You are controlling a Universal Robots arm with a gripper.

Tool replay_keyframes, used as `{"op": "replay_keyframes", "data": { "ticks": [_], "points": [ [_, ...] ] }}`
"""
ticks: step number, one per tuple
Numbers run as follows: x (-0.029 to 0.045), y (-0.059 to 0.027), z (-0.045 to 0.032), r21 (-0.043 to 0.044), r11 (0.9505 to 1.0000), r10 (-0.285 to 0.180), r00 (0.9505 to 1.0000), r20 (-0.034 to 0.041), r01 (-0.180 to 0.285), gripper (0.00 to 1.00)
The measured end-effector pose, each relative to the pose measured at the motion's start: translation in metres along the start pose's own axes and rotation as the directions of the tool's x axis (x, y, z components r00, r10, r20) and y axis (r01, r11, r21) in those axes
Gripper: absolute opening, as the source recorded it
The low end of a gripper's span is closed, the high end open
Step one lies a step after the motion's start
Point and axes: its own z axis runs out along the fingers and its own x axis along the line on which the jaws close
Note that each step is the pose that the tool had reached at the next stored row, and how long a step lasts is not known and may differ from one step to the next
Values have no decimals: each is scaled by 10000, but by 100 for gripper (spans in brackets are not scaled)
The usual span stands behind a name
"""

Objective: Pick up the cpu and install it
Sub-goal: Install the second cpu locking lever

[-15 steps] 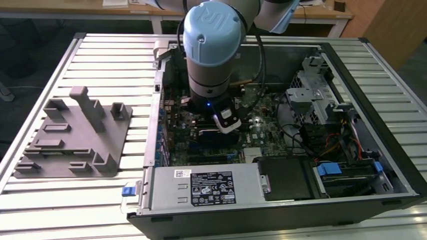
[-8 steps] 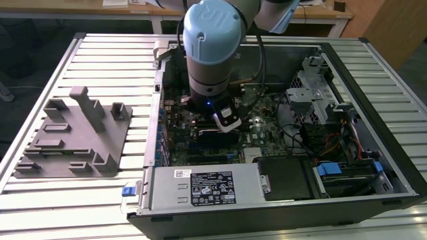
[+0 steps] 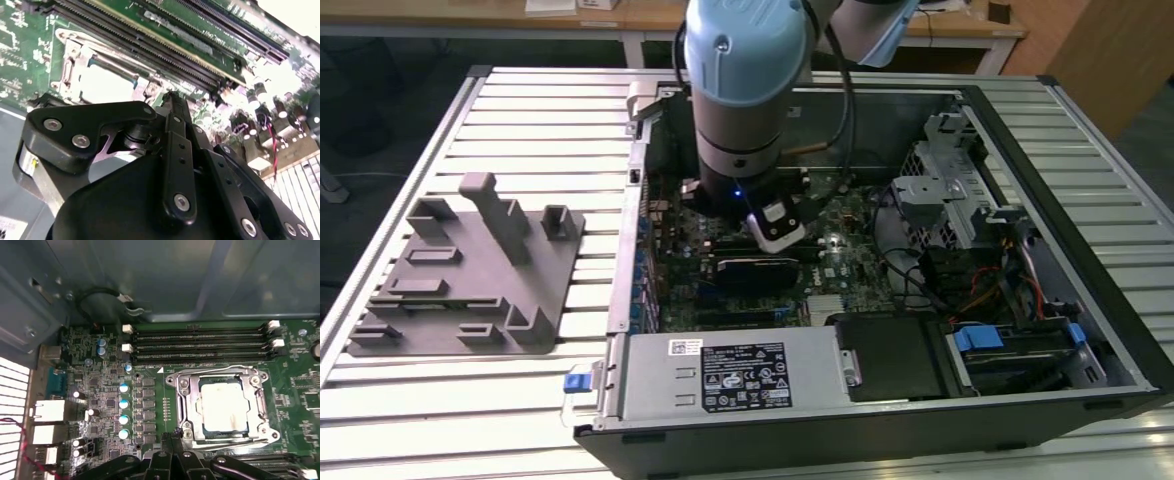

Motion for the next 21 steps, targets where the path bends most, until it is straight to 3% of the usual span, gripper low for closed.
{"op": "replay_keyframes", "data": {
  "ticks": [6,7,12,21],
  "points": [
    [0,66,-155,172,9998,22,10000,17,-22,11],
    [0,76,-168,239,9997,28,10000,24,-29,11],
    [1,118,-169,776,9970,62,10000,66,-67,11],
    [-109,239,-132,1099,9939,63,9999,87,-72,11]
  ]
}}
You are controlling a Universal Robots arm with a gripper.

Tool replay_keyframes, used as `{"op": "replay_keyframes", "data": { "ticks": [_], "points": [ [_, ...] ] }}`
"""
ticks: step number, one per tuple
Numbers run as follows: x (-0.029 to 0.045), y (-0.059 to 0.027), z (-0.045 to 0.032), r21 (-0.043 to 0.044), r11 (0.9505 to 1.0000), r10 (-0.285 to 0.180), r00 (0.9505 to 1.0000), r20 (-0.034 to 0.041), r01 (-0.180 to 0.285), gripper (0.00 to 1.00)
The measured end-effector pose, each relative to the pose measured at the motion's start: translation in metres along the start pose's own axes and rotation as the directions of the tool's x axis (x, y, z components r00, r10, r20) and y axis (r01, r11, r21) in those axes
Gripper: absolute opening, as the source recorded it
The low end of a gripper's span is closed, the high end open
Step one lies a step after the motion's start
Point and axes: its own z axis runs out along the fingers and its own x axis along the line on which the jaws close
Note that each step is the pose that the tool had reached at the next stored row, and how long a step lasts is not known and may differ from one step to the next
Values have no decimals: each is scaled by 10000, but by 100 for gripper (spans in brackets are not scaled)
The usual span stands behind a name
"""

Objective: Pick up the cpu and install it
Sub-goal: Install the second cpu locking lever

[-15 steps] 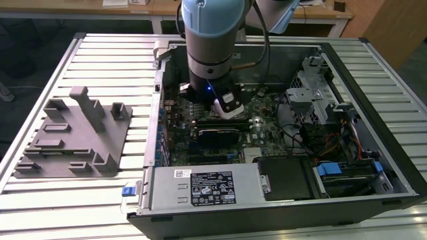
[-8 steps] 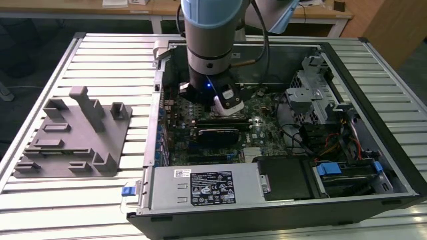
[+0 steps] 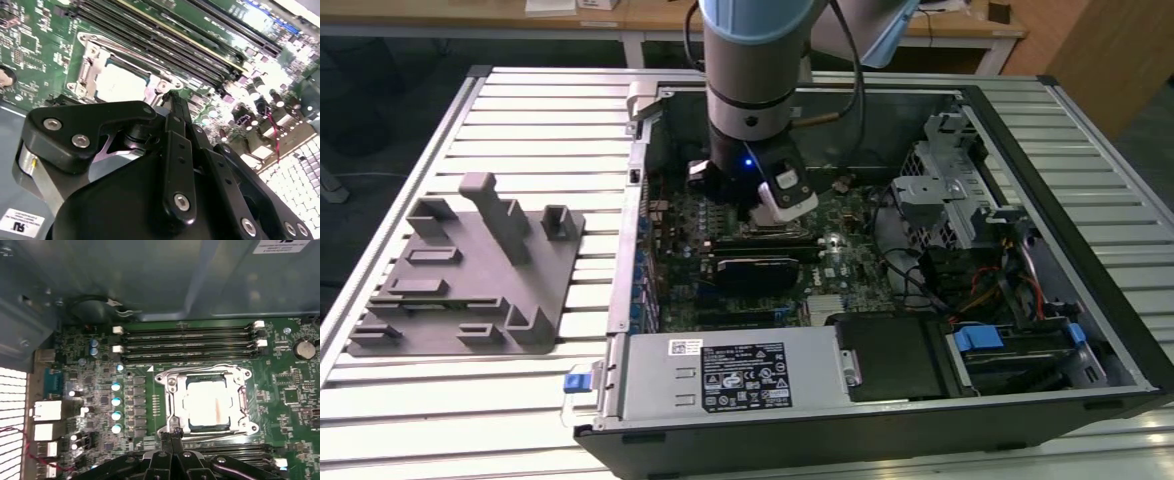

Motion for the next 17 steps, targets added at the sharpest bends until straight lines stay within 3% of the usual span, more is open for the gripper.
{"op": "replay_keyframes", "data": {
  "ticks": [7,11,17],
  "points": [
    [-122,71,16,339,9994,-8,10000,20,7,11],
    [-192,135,32,400,9992,-10,10000,24,9,11],
    [-316,237,63,417,9991,-10,10000,25,9,11]
  ]
}}
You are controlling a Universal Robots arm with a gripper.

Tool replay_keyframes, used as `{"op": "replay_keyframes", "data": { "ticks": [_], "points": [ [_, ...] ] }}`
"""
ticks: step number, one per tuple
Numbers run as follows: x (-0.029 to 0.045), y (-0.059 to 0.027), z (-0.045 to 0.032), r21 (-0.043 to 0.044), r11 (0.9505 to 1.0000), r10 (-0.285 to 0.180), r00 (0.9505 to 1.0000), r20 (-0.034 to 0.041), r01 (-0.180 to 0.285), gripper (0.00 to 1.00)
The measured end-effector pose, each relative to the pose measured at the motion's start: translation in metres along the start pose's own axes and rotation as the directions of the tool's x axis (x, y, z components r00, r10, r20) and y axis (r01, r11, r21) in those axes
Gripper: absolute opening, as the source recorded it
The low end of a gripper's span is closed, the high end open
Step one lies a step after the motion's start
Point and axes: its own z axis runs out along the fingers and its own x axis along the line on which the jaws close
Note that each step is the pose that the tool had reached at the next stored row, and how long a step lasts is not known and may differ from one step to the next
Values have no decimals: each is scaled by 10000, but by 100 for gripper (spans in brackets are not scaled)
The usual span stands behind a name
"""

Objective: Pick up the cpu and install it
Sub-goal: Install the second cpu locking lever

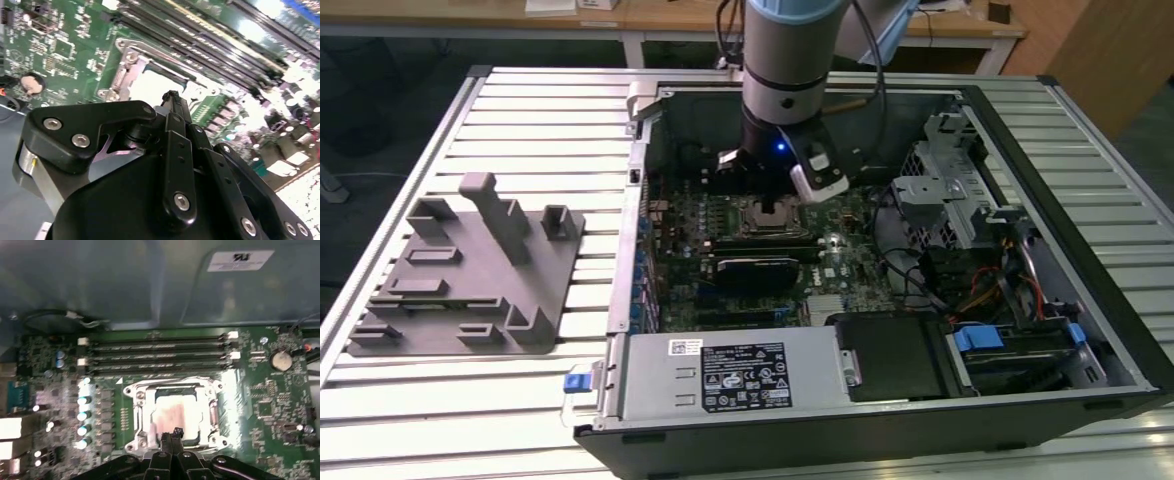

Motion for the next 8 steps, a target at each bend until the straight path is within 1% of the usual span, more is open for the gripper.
{"op": "replay_keyframes", "data": {
  "ticks": [3,8],
  "points": [
    [-70,25,7,15,10000,3,10000,0,-3,11],
    [-76,27,7,22,10000,4,10000,2,-4,11]
  ]
}}
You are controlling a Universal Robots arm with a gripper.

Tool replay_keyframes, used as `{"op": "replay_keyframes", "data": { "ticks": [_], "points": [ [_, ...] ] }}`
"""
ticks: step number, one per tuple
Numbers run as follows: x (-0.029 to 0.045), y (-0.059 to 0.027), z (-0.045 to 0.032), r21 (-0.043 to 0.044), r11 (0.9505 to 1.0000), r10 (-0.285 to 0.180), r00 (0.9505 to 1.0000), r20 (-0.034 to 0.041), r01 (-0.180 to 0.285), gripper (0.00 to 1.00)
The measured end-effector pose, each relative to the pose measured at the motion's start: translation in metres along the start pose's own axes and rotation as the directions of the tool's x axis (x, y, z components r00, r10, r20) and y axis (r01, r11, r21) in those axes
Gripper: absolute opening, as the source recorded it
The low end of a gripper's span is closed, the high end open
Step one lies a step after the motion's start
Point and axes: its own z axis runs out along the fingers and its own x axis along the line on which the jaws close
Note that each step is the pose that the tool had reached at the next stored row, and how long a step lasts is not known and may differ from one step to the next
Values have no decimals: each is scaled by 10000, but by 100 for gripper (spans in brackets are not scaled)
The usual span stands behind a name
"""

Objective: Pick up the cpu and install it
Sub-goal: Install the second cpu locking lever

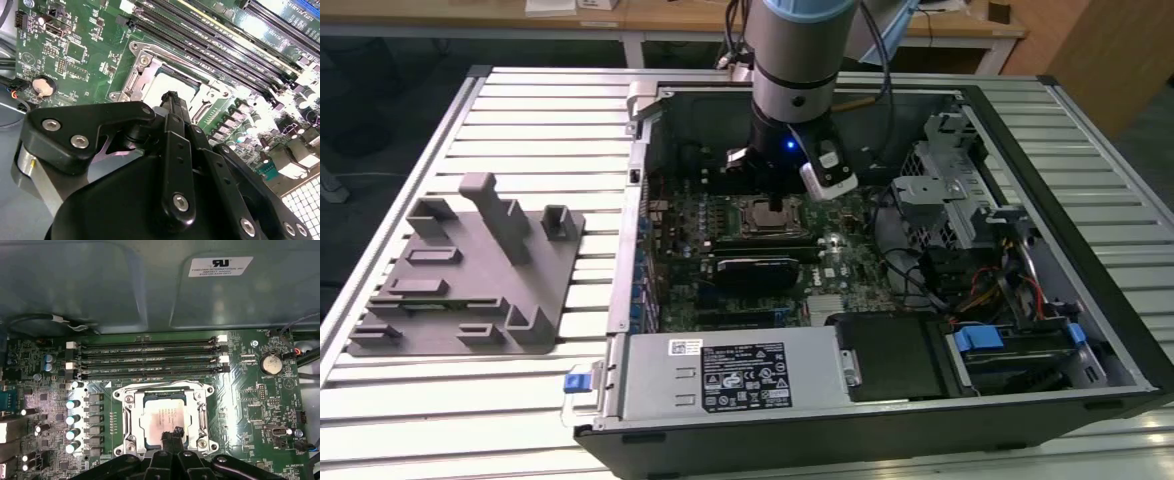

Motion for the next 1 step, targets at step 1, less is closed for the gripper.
{"op": "replay_keyframes", "data": {
  "ticks": [1],
  "points": [
    [0,0,0,0,10000,0,10000,0,0,11]
  ]
}}
